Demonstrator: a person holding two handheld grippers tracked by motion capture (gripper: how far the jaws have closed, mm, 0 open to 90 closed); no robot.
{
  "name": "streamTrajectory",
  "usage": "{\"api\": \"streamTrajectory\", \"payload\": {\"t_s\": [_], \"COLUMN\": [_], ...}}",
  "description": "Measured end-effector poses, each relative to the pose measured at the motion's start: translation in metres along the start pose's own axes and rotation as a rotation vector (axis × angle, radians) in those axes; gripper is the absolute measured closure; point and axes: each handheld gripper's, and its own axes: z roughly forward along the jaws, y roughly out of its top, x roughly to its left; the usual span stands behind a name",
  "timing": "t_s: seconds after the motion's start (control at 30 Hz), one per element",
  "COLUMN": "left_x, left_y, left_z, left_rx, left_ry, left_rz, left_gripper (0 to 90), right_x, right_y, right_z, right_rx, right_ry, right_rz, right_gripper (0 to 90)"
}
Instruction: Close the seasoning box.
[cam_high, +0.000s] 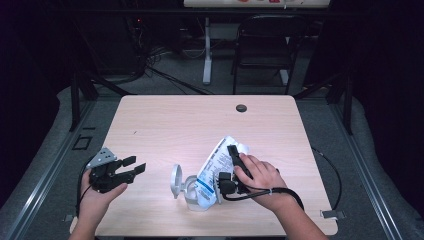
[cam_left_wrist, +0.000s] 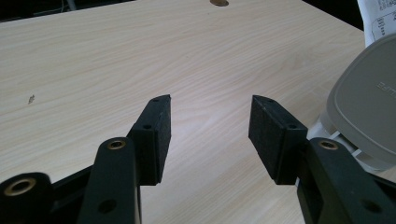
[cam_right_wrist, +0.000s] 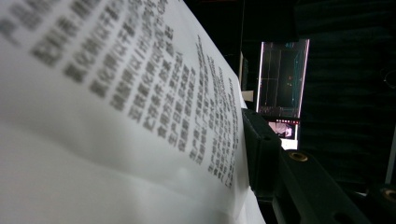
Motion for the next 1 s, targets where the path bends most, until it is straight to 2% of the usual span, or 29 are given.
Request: {"api": "streamTrajectory", "payload": {"t_s": [0.07, 0.17, 0.2, 0.3, 0.47, 0.5, 0.6, 0.77, 1.0], "left_x": [0.0000, 0.0001, 0.0001, 0.0002, 0.0004, 0.0004, 0.0003, 0.0004, 0.0006], "left_y": [0.0000, -0.0002, -0.0001, -0.0001, 0.0000, 0.0000, 0.0001, 0.0001, 0.0000], "left_z": [-0.0001, 0.0002, 0.0001, -0.0001, -0.0004, -0.0004, -0.0004, -0.0003, -0.0003], "left_rx": [-0.001, -0.007, -0.004, -0.006, -0.008, -0.008, -0.008, -0.008, -0.008], "left_ry": [0.001, -0.002, 0.000, -0.002, -0.001, -0.001, -0.001, -0.001, 0.000], "left_rz": [0.000, -0.001, 0.000, -0.002, -0.002, -0.002, -0.002, -0.001, -0.001], "left_gripper": [49.7, 49.7, 49.6, 49.7, 49.7, 49.7, 49.7, 49.7, 49.7], "right_x": [-0.0001, -0.0007, 0.0002, 0.0001, 0.0001, -0.0011, -0.0008, -0.0018, -0.0009], "right_y": [-0.0001, 0.0011, 0.0005, 0.0007, 0.0011, 0.0021, 0.0022, 0.0029, 0.0027], "right_z": [0.0005, -0.0014, 0.0000, 0.0002, 0.0000, -0.0016, -0.0012, -0.0017, -0.0018], "right_rx": [-0.011, 0.015, -0.003, -0.007, -0.008, 0.009, -0.009, -0.009, -0.005], "right_ry": [-0.004, -0.004, -0.005, -0.008, -0.011, -0.011, -0.016, -0.021, -0.023], "right_rz": [-0.006, -0.021, -0.011, -0.014, -0.019, -0.032, -0.028, -0.047, -0.045], "right_gripper": [68.2, 68.3, 68.3, 68.3, 68.4, 68.5, 68.6, 68.7, 68.8]}}
